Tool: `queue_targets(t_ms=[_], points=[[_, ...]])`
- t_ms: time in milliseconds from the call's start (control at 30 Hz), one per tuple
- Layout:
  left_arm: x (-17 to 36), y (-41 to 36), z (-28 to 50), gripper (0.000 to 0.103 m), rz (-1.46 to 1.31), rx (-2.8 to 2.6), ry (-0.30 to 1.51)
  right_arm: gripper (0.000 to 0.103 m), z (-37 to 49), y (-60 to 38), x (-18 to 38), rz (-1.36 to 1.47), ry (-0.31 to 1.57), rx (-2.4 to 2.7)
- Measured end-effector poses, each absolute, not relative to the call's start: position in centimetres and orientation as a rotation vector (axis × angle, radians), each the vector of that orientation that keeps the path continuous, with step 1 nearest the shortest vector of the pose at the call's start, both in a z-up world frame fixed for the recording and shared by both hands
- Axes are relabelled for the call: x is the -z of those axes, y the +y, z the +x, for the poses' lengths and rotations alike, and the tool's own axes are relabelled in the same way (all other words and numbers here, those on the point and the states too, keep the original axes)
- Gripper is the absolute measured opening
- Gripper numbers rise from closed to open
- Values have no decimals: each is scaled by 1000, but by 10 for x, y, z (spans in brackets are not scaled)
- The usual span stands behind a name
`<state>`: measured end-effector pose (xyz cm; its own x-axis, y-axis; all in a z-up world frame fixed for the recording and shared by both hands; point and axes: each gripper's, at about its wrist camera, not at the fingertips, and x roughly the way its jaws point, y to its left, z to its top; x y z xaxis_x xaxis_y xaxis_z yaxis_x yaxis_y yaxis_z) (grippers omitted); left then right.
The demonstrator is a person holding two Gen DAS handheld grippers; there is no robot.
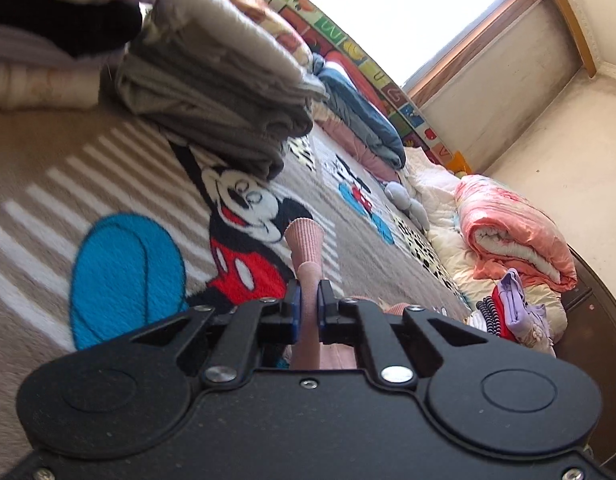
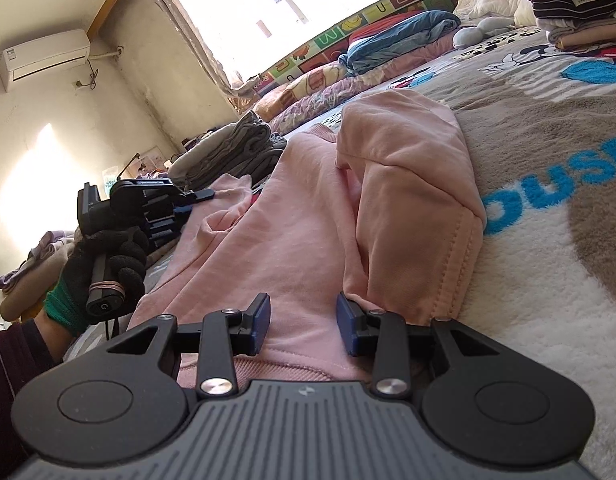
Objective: Fold clothes
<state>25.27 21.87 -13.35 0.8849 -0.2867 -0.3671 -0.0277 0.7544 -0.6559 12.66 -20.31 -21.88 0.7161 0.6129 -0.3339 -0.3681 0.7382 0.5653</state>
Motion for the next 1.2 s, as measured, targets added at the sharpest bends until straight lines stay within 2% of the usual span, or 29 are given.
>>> queue_targets(t_ms=[200,400,667,933,967,1000,1067,1100,1133,1200], points=[[107,244,203,5,-653,49,347,37,125,-201,219,476,523,-569],[108,275,166,5,-679,-64,303,37,123,-200,219,465,512,-569],[130,300,125,5,-713,-197,330,37,121,-198,218,451,511,-563],[158,306,117,6,-624,-299,473,37,120,-197,217,444,515,-556],[164,307,119,8,-614,-309,499,37,119,-197,217,444,516,-556],[168,309,119,16,-609,-323,517,37,119,-197,217,443,517,-555],[171,312,116,19,-609,-346,519,37,119,-196,216,439,519,-552],[170,313,113,27,-607,-360,508,37,118,-196,215,437,521,-551],[167,313,110,41,-589,-388,495,37,118,-196,215,434,523,-549],[162,312,104,49,-576,-432,472,37,117,-196,213,428,529,-545]])
